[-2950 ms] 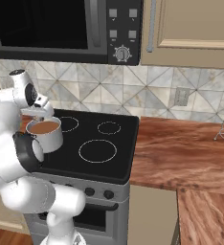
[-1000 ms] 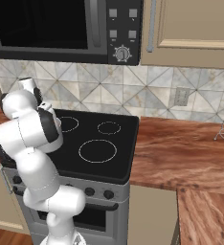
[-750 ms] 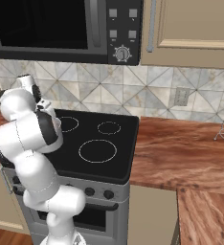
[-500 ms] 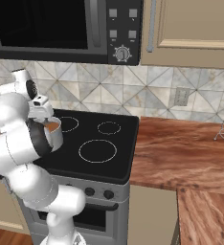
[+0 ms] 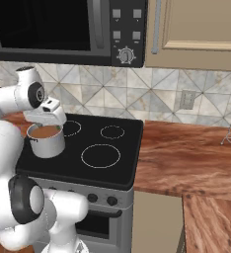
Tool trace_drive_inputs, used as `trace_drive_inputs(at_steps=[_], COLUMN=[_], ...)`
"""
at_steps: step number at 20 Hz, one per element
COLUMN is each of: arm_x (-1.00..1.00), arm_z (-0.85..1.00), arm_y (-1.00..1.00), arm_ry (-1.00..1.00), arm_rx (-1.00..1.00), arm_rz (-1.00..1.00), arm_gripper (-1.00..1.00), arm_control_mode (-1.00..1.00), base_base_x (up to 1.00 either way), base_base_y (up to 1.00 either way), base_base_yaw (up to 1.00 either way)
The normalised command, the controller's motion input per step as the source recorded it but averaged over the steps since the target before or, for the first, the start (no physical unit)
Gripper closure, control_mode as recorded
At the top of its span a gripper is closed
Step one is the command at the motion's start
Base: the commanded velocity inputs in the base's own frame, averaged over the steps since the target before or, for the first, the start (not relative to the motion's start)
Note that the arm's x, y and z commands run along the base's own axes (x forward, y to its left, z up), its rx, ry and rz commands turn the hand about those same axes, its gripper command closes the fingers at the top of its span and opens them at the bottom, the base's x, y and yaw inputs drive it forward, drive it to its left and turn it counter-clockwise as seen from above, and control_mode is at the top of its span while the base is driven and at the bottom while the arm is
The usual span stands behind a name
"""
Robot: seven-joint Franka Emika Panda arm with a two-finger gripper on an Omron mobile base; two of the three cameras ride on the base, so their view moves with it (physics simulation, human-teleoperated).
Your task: Pick up the sugar cube(s) and place them in the saucepan with hot chocolate.
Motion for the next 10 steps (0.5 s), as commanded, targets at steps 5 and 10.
trace_drive_inputs(at_steps=[5, 10], arm_x=[-0.73, -0.48], arm_z=[0.29, 0.39], arm_y=[-1.00, -1.00], arm_ry=[-0.10, -0.04], arm_rx=[0.02, 0.04], arm_rz=[-0.10, -0.07], arm_gripper=[-1.00, -1.00], arm_control_mode=[-1.00, -1.00], base_base_x=[0.00, 0.00], base_base_y=[0.00, 0.00], base_base_yaw=[0.00, 0.00])
